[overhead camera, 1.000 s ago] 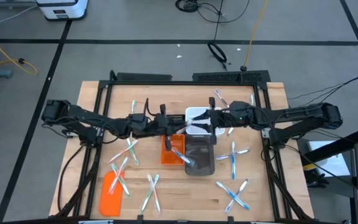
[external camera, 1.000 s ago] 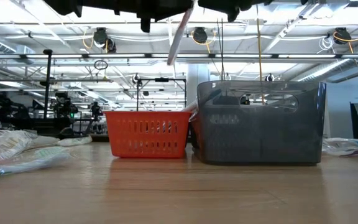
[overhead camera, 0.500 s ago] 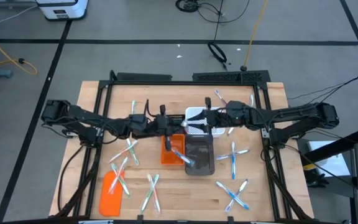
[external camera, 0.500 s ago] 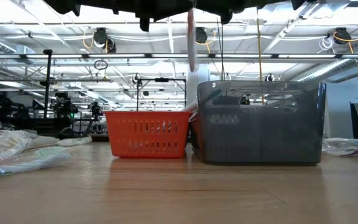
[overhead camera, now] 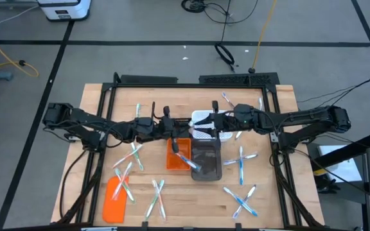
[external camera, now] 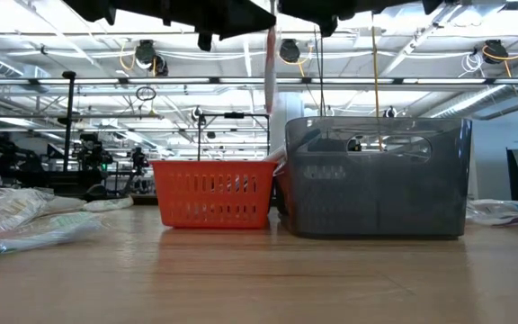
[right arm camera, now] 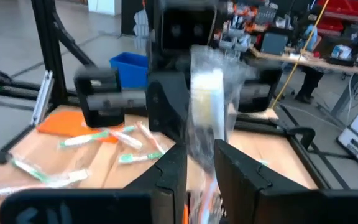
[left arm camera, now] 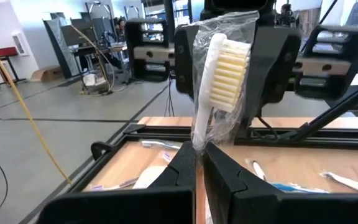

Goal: Pick & Place Toothbrushes
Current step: Put the orange toothbrush into the gray bin

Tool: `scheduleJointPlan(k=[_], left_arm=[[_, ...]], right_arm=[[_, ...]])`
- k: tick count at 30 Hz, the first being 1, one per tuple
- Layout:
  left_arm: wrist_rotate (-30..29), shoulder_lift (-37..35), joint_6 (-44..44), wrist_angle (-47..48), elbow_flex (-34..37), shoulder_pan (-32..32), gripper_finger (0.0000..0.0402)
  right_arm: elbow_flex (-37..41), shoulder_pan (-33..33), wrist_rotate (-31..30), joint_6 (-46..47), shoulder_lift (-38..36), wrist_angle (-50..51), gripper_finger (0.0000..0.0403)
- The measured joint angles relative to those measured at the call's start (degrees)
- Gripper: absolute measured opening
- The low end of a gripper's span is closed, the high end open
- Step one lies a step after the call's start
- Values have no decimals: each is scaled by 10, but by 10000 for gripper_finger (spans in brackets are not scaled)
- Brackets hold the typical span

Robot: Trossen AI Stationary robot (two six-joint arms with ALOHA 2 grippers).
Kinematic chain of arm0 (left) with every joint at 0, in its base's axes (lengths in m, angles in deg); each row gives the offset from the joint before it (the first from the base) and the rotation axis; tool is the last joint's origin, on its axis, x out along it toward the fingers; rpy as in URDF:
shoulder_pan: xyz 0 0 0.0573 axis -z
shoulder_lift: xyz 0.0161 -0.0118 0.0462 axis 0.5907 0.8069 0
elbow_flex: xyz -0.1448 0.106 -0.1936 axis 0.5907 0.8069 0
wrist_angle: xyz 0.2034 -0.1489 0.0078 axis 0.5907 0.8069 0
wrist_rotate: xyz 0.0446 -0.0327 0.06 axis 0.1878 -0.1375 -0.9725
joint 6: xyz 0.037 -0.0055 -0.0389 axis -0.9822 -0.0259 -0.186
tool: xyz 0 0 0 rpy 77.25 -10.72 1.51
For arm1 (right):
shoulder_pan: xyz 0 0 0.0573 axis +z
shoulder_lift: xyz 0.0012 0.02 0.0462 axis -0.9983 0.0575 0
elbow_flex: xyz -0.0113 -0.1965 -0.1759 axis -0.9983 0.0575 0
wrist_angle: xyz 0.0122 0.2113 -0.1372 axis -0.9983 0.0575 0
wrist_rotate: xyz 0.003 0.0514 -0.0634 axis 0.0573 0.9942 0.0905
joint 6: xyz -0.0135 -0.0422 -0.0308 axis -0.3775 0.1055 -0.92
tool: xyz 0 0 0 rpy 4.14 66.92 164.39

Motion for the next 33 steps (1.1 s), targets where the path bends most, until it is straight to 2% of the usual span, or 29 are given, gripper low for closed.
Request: scheduleJointPlan(k=[13, 18, 24, 30, 33], left_arm=[[4, 0, 2, -2, 0, 2, 4], [6, 0, 2, 1, 0, 2, 7], [7, 0, -3, 3, 0, 2, 7], [7, 0, -6, 2, 0, 2, 5], [7, 0, -5, 3, 0, 2, 7]], right_arm=[[0, -1, -4, -13, 24, -47, 75], [0, -4, -48, -18, 13, -26, 75], [0, -7, -5, -10, 17, -22, 75], [0, -7, 0, -9, 19, -23, 77], [0, -7, 0, -9, 20, -23, 92]])
